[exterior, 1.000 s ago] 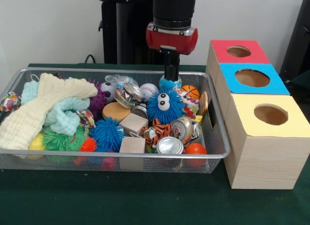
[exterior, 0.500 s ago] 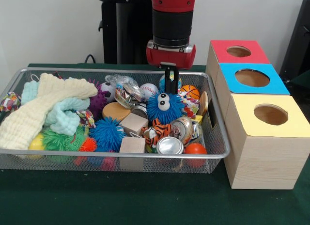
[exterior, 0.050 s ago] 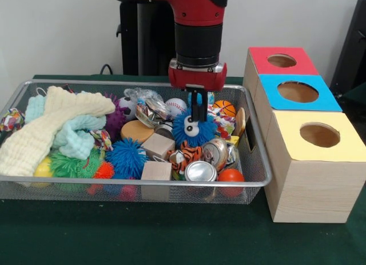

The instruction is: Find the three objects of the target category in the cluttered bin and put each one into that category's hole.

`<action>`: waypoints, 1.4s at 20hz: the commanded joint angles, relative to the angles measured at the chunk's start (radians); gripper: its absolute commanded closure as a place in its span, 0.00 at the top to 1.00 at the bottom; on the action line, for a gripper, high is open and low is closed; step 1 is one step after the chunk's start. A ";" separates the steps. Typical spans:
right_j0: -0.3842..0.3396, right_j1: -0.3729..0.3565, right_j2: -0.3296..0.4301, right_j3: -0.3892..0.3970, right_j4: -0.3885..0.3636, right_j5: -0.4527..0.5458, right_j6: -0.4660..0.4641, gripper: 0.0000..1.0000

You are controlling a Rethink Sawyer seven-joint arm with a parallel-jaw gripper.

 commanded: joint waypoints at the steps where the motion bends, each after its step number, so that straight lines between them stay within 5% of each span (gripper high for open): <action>1: -0.041 0.053 0.108 -0.120 -0.076 0.017 -0.072 0.00; 12: -0.058 0.064 0.133 -0.163 -0.089 0.041 -0.069 0.00; 28: -0.107 0.139 0.162 -0.185 -0.183 -0.062 -0.058 0.00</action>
